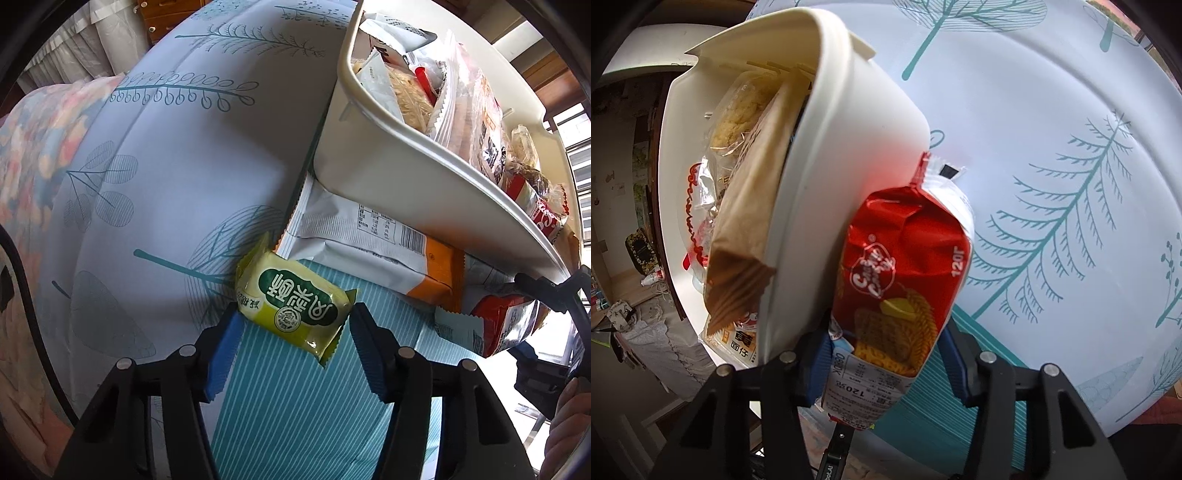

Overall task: Organize snacks
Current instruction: 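Grasp the red biscuit pack with the right gripper while the left grasps the green pack, then lift the red biscuit pack and green pack and carry both over the tray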

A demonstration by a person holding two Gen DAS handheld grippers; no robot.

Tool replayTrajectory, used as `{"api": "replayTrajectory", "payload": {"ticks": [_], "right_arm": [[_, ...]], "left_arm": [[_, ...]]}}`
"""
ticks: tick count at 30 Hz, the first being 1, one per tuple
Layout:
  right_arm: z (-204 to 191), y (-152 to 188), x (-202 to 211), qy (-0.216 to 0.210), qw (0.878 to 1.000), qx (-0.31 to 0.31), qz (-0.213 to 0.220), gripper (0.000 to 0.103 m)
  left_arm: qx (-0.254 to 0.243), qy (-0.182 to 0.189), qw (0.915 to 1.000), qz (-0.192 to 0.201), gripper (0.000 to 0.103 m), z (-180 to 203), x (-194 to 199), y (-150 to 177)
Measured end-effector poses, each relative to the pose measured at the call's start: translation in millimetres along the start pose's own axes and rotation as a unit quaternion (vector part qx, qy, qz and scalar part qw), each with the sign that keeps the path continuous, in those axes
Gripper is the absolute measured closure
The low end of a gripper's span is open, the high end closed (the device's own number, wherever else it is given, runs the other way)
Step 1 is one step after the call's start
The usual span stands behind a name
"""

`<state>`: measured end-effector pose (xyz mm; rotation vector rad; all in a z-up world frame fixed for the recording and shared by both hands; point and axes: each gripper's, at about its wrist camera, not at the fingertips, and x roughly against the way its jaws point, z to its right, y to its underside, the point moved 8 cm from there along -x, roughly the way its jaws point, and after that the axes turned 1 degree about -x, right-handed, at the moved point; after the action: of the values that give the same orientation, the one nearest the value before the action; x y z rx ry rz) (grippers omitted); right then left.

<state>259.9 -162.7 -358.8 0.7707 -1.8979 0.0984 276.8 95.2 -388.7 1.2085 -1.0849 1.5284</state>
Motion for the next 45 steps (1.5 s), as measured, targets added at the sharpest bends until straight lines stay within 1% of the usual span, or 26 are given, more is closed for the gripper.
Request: {"api": "replayTrajectory", "payload": {"ticks": [2, 10, 20, 25, 31, 35, 36, 40, 41, 45], "right_arm": [[-1, 1, 2, -0.002, 1.000, 0.005, 0.000, 0.053], [3, 10, 4, 0.000, 1.000, 0.012, 0.001, 0.056], [13, 36, 2, 0.013, 1.000, 0.019, 0.000, 0.058], [9, 55, -3, 0.020, 0.999, 0.026, -0.001, 0.058], [-5, 91, -13, 0.027, 0.998, 0.043, -0.022, 0.059], [-17, 119, -19, 0.039, 0.996, 0.062, -0.047, 0.059], [-22, 129, -20, 0.041, 0.995, 0.069, -0.054, 0.059], [-45, 158, -20, 0.040, 0.990, 0.108, -0.075, 0.059], [-44, 159, -17, 0.039, 0.989, 0.118, -0.081, 0.059], [-64, 182, -10, 0.035, 0.982, 0.159, -0.096, 0.059]], "left_arm": [[0.000, 0.001, 1.0000, 0.004, 0.048, -1, 2, 1], [0.008, 0.017, 0.9998, 0.003, 0.049, -19, 2, 9], [-0.002, 0.032, 0.9995, -0.002, 0.049, -43, 6, 17], [-0.012, 0.036, 0.9993, -0.002, 0.049, -51, 19, 14], [-0.018, 0.029, 0.9993, 0.014, 0.049, -65, 51, 4], [-0.013, 0.023, 0.9992, 0.030, 0.049, -72, 80, -8], [-0.012, 0.021, 0.9991, 0.036, 0.049, -65, 92, -4], [-0.011, 0.015, 0.9979, 0.061, 0.049, -69, 127, -10], [-0.010, 0.015, 0.9974, 0.069, 0.049, -68, 135, -13], [-0.009, 0.017, 0.9948, 0.100, 0.049, -59, 165, -21]]}}
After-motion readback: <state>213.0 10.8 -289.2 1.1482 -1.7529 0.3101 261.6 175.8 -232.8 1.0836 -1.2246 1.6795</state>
